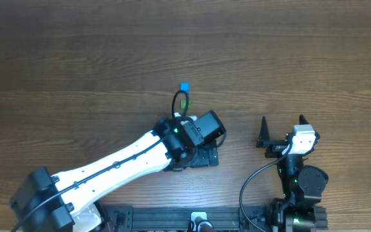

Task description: Stack Cubes

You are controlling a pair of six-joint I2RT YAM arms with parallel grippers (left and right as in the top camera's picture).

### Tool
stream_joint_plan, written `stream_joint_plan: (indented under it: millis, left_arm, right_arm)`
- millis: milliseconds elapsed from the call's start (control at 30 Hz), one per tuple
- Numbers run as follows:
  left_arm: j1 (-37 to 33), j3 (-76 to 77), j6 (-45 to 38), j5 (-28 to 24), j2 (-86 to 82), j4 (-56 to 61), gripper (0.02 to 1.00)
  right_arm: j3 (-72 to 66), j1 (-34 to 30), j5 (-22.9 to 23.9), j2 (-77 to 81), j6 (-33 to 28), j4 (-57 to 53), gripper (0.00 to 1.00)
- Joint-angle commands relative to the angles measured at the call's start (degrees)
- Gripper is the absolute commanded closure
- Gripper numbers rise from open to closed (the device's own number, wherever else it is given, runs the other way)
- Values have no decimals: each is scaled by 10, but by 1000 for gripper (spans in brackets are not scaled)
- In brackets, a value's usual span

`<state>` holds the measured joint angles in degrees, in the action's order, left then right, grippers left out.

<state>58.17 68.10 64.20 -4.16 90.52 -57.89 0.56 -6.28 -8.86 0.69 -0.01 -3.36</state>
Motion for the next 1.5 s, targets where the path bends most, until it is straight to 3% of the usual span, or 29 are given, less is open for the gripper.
stream_joint_plan:
  millis: [33, 267, 533, 1033, 1500]
  left_arm:
    - [5, -15, 45, 17, 11, 7, 20]
    - [4, -82, 74, 29, 10, 61, 20]
    - [2, -101, 54, 62, 10, 83, 20]
    - [-14, -129, -42, 55, 50, 152, 36]
    - [-15, -129, -53, 56, 86, 166, 42]
  right_arm:
    - [-2, 3, 3, -4, 2, -3, 7]
    - [-2, 3, 3, -4, 2, -3, 7]
    - [-2, 3, 3, -4, 2, -3, 9]
    - [-2, 3, 3, -4, 2, -3, 9]
    - [-2, 3, 3, -4, 2, -3, 7]
